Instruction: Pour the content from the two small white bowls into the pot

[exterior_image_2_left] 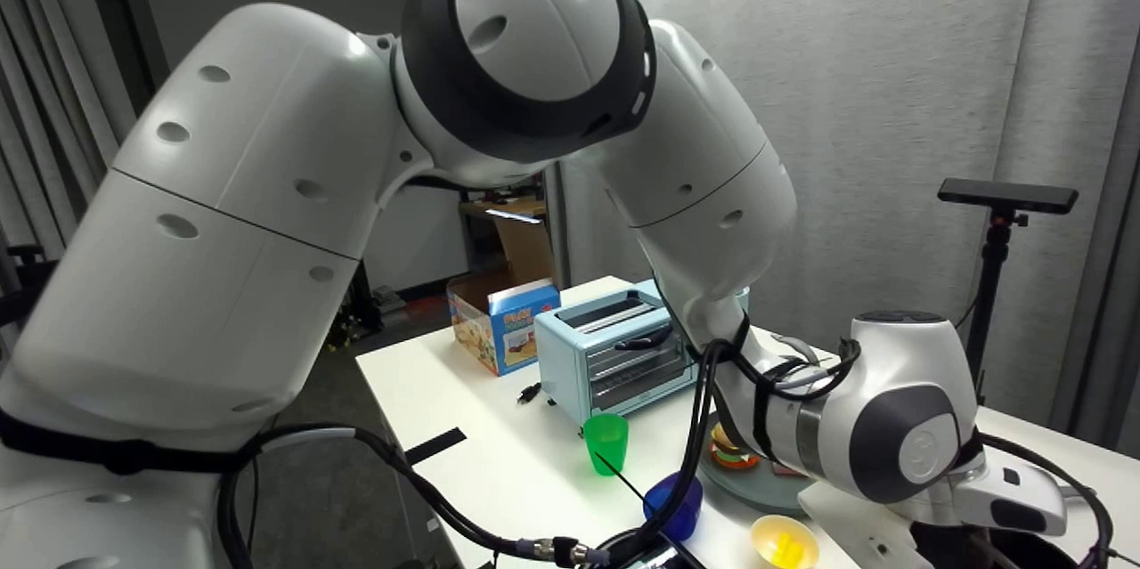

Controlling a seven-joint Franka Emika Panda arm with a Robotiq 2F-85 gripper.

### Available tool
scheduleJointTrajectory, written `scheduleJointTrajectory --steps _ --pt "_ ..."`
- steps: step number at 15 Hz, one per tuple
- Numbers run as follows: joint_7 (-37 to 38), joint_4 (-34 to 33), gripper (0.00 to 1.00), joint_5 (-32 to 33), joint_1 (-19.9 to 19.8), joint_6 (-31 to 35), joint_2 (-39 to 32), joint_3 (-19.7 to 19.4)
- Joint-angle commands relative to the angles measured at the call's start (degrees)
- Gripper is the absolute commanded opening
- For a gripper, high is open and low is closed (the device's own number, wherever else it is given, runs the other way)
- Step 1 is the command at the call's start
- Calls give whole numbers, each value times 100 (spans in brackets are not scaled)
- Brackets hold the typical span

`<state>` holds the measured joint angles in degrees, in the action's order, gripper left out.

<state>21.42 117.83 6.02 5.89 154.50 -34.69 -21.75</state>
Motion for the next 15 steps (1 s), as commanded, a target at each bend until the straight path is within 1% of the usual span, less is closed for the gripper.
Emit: scheduleJointTrajectory --steps 1,5,11,15 --pt "-2 214 100 228 80 113 369 117" --pt "-101 307 100 330 142 114 571 337" --pt "-362 558 100 254 82 -8 722 752" --pt "-453 675 100 196 45 -51 724 895"
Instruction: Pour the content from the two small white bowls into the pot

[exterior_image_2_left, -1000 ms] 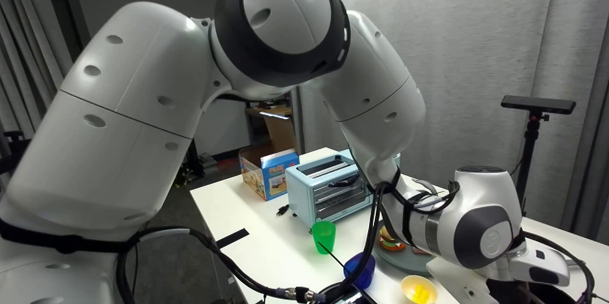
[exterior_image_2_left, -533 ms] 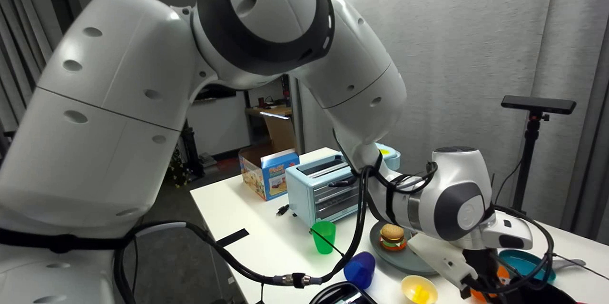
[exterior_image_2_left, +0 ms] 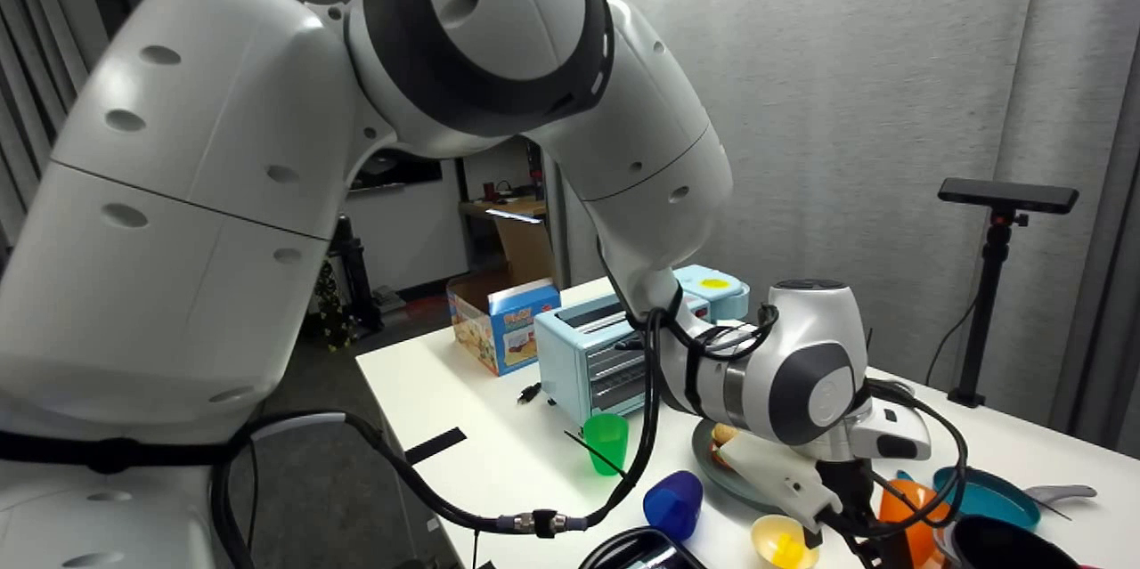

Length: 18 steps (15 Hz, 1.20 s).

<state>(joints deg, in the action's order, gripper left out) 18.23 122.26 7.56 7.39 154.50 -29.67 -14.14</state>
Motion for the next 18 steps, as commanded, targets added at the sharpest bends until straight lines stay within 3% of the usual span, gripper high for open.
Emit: scheduleJointTrajectory --steps 1,10,18 --pt "-137 251 100 40 -103 -55 219 151" --pt "-431 100 100 -190 -274 -108 52 557" --pt "-418 -204 100 -602 -592 -128 -213 676"
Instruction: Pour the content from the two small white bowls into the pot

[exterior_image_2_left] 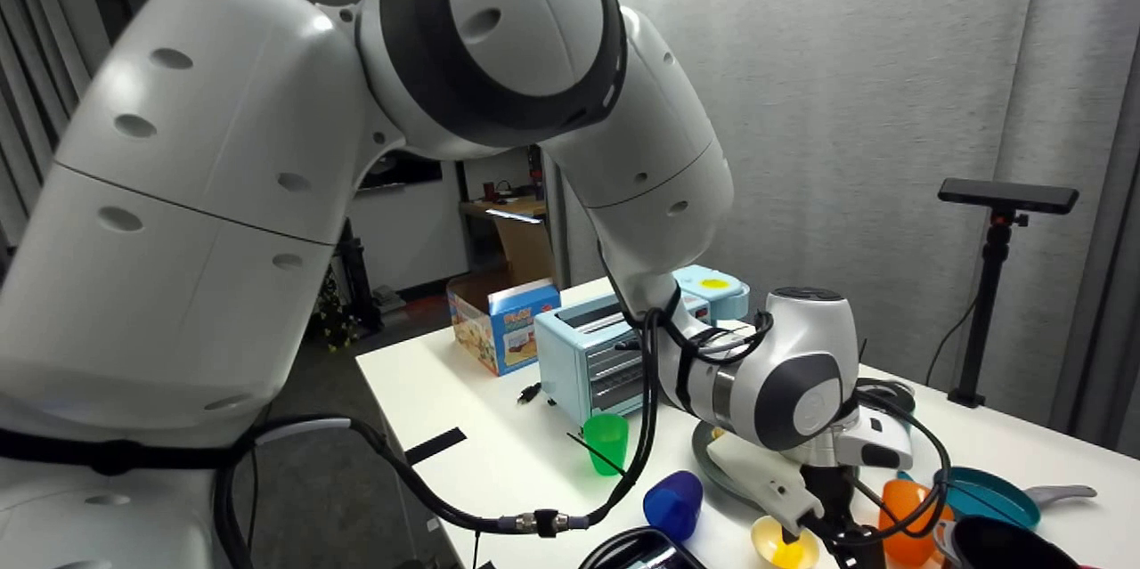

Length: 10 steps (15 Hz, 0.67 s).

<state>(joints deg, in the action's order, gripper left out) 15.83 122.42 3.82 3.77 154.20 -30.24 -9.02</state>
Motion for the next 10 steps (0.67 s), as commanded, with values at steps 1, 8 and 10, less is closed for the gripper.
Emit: scheduleJointTrajectory --steps 1,8,10 --pt "-207 -261 100 -279 -270 -116 -201 200" --pt "-359 -519 71 -383 -311 -151 -483 347" --pt "-364 -584 55 -392 -315 -161 -525 369"
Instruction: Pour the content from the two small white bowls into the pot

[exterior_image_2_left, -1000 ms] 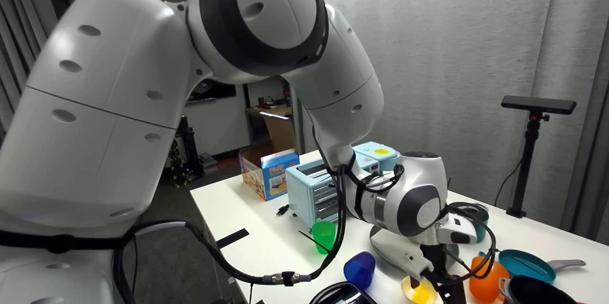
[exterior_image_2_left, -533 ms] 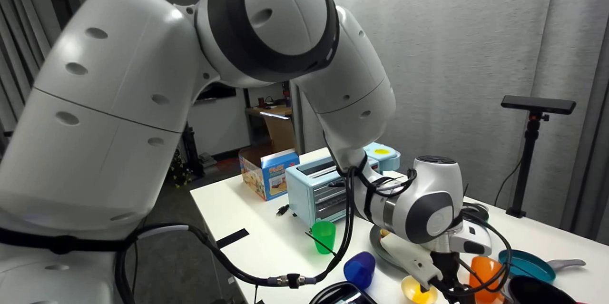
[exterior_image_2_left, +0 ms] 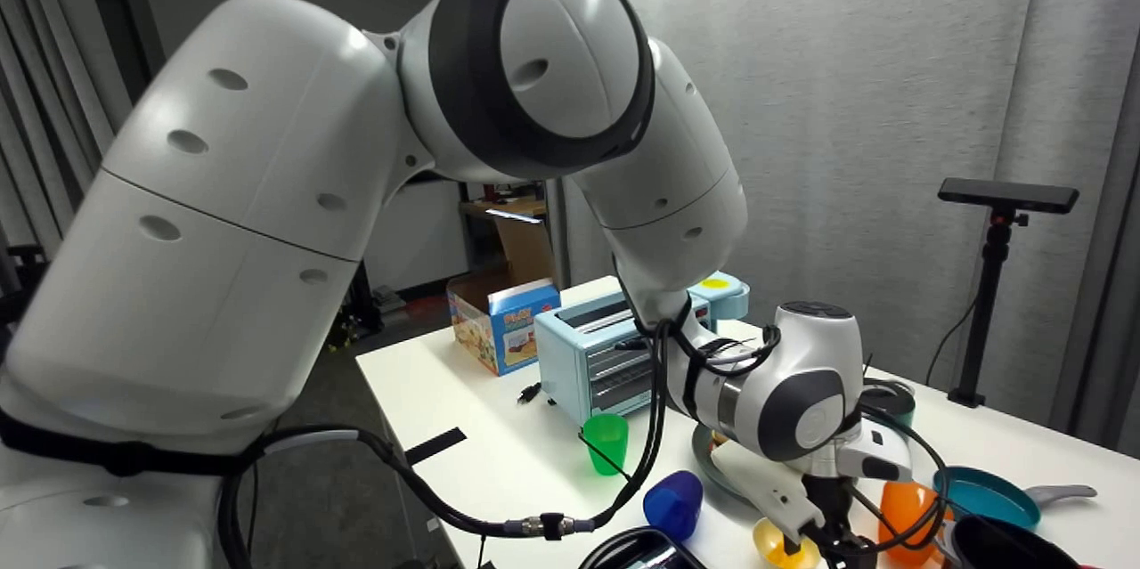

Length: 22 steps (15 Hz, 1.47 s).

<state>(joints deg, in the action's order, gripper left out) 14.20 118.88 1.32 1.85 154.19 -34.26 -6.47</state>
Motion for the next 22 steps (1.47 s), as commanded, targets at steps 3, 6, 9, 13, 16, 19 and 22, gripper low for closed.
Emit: scheduleJointTrajectory --steps 3,6,9,13,16,19,22 --pt "-191 -308 32 -156 -124 -173 -149 117" --pt "-180 -378 11 -162 -128 -199 -170 106" --pt "-168 -425 0 -148 -117 -195 -203 93" --pt "-131 -465 1 -128 -97 -138 -156 57" --pt "-60 -439 1 -73 -53 -129 -53 -41" --pt "43 -346 1 37 19 -103 117 -240" --pt "-27 -265 1 57 -44 -138 333 -346"
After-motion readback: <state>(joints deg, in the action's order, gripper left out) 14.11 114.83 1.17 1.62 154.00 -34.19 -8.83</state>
